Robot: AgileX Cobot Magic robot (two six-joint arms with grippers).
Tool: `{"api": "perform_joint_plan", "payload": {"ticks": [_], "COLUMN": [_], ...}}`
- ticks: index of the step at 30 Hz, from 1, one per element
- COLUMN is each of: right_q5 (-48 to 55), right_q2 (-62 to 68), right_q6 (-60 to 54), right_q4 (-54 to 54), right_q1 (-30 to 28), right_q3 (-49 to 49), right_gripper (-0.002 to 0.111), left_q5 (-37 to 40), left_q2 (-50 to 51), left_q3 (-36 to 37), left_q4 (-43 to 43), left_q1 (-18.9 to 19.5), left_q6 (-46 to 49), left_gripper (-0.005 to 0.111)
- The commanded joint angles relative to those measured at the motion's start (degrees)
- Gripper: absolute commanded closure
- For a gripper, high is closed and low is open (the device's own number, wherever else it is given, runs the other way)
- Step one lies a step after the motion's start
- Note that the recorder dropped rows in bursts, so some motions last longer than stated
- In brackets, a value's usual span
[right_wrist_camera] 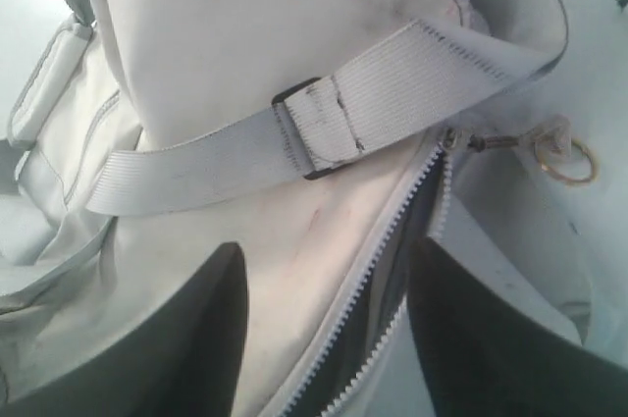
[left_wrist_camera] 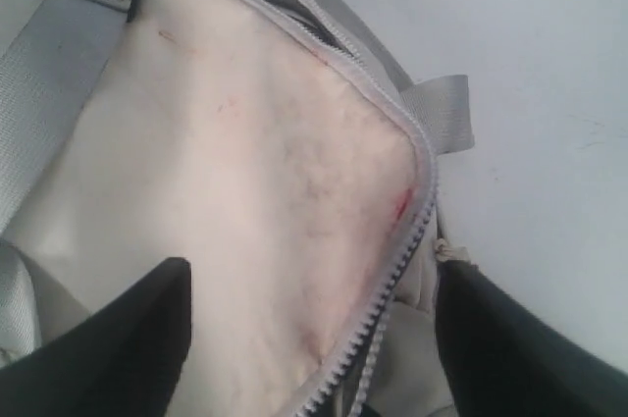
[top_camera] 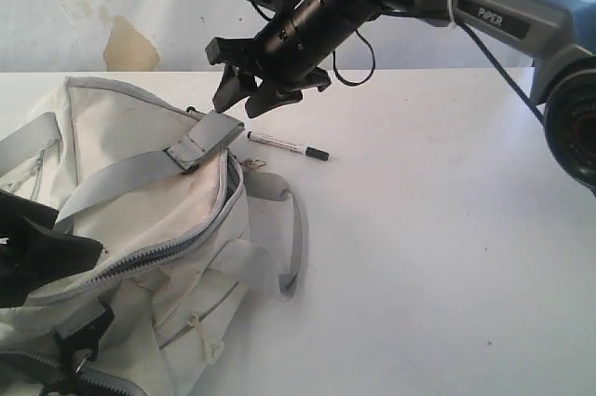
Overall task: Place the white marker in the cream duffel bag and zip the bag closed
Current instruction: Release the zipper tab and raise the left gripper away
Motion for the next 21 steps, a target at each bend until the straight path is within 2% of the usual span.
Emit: {"api": "perform_joint_plan", "payload": {"ticks": [1,8,12,15,17,21], "right_q5": [3.68,6.35,5.78,5.90,6.26,6.49], "right_q2": [-1.28,-1.28,-1.28,-1.28,-1.28,-1.28], "right_q6": [-0.07,-0.07,-0.07,-0.07,-0.07,-0.07], "right_q4": [-0.27,-1.22,-2.76,-4.37,-5.13,-7.17], "right_q1": [-2.64,-5.54,-6.61,-7.11,-7.21,-7.25], "right_q3": [-0.36,-0.36,-0.36,-0.36,-0.36,-0.36], "right_gripper": [0.061,0.061,0.061,0.061,0.061,0.061], "left_q5": [1.24,2.44,1.88,-3.74,-7.77,-9.20], "left_q2": [1.67,7.69,11.50,14.14,15.57,16.43], "left_q3": [0.14,1.23,1.50,1.50,1.50,0.92], "left_q4": [-4.18,-13.50,-16.26,-17.05,-19.67,-25.34], "left_q1": [-0.10,-0.32,-3.12,-5.34,-5.86,-5.86], "left_q6": [3.36,13.48,18.88,18.65,18.49,18.60], "left_gripper": [0.030,0.030,0.030,0.032,0.036,0.056]}}
